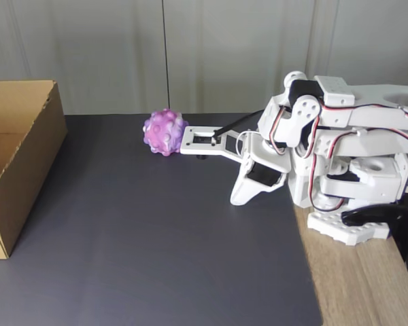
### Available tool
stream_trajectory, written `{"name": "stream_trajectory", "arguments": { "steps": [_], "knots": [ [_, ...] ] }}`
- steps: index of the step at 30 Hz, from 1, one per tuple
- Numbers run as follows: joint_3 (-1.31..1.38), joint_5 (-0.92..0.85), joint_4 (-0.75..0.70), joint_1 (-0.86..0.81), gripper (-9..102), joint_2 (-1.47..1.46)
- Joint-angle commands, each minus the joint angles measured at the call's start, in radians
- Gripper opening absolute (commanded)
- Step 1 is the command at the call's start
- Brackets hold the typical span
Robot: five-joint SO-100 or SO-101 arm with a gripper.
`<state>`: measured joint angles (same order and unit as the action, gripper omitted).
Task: Grasp a ball and put it in the box.
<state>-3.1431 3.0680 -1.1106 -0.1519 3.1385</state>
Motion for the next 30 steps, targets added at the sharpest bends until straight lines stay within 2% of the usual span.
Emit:
{"name": "stream_trajectory", "arguments": {
  "steps": [1, 4, 19, 30],
  "knots": [
    [-0.005, -0.005, -0.018, 0.005, 0, -0.008],
    [-0.005, 0.009, -0.018, -0.054, 0, -0.008],
    [0.005, 0.103, -0.003, -0.132, 0, -0.009],
    [0.146, 0.201, 0.049, -0.21, 0, -0.009]
  ]
}}
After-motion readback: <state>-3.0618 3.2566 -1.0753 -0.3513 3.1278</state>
